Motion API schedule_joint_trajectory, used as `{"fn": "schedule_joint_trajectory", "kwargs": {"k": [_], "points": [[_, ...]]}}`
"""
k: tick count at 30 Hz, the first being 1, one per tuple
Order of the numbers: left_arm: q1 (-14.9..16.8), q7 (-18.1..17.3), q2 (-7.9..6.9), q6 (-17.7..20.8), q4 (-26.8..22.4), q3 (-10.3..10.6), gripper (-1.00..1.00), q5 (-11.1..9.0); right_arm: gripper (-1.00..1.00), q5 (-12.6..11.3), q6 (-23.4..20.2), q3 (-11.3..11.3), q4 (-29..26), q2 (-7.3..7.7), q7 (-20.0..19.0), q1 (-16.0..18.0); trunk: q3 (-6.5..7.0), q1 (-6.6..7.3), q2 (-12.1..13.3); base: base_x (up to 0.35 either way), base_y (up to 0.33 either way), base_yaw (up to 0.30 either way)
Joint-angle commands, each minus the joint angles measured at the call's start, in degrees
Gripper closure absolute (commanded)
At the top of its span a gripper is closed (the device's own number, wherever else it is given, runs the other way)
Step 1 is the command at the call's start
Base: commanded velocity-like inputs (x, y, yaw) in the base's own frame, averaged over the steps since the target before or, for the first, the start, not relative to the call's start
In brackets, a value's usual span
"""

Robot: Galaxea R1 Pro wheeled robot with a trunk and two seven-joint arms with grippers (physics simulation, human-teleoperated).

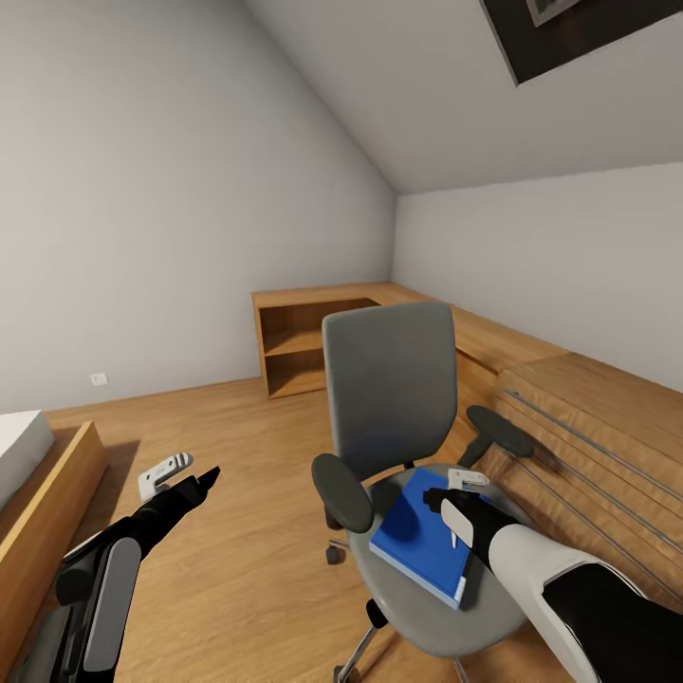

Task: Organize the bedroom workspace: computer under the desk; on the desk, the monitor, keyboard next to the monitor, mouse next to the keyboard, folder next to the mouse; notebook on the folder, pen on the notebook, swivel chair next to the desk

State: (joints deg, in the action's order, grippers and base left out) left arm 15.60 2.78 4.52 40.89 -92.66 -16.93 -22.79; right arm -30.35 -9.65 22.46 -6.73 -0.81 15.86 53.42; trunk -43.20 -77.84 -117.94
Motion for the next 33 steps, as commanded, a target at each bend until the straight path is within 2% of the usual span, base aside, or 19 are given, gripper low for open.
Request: {"fn": "schedule_joint_trajectory", "kwargs": {"k": [1, 6, 24, 29, 33], "points": [[0.0, 0.3, 0.05, 0.3, -0.1, -0.1, -1.00, -0.6, -1.00, -0.3, -0.4, 0.5, -0.1, 0.02, 0.3, 0.0, -0.06, 0.01, 0.0, 0.000, 0.000, 0.000], [0.0, 0.3, 0.05, 0.3, -0.1, 0.0, -1.00, -0.6, -1.00, -0.3, -0.4, 0.5, -0.1, 0.02, 0.3, 0.0, -0.78, -0.87, -1.6, 0.000, 0.000, 0.000], [0.0, 0.3, 0.05, 0.3, -0.1, -0.1, -1.00, -0.6, -1.00, -0.2, -0.4, 0.5, -0.1, 0.02, 0.4, 0.0, -0.78, -0.87, -1.6, 0.000, 0.000, 0.000], [0.0, 0.3, 0.05, 0.3, -0.1, 0.0, -1.00, -0.6, -1.00, -0.3, -0.5, 0.5, -0.1, 0.02, 0.4, 0.0, -1.68, -1.97, -3.6, 0.000, 0.000, 0.000], [0.0, 0.3, 0.05, 0.3, -0.1, -0.1, -1.00, -0.6, -1.00, -0.2, -0.5, 0.5, -0.1, 0.02, 0.4, 0.0, -1.68, -1.97, -3.6, 0.000, 0.000, 0.000]]}}
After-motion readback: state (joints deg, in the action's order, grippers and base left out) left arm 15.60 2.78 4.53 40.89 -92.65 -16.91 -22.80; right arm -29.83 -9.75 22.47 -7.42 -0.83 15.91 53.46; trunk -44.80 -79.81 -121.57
